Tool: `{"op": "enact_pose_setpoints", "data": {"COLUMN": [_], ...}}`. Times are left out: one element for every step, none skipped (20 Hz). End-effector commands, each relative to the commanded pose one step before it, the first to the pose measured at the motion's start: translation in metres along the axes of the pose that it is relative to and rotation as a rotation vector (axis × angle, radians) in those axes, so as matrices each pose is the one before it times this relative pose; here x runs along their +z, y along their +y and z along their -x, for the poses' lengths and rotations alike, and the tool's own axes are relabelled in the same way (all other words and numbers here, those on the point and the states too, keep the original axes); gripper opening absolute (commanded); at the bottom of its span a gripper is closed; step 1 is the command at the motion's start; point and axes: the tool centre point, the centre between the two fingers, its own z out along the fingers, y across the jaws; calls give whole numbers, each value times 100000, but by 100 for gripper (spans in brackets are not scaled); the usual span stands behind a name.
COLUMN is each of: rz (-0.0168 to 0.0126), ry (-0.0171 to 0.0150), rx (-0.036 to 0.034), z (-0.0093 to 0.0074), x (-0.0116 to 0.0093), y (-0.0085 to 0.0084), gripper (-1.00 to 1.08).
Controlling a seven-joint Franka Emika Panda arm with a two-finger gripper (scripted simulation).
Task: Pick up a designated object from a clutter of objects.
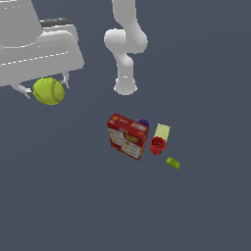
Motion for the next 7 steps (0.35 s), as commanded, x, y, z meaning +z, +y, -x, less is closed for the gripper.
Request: {"op": "enact_pose_setpoints", "data": {"rz": [48, 39, 0, 0, 0, 0, 0], "ry": [37, -28, 0, 0, 0, 0, 0], "rx": [-169, 7, 0, 0, 0, 0, 0], "z": [444, 94, 71, 44, 23, 10, 2], "x": [-735, -161, -117, -82, -52, -27, -8], "y": [664, 161, 134, 98, 65, 35, 11], "gripper": [-100, -100, -100, -100, -100, -100, -100]}}
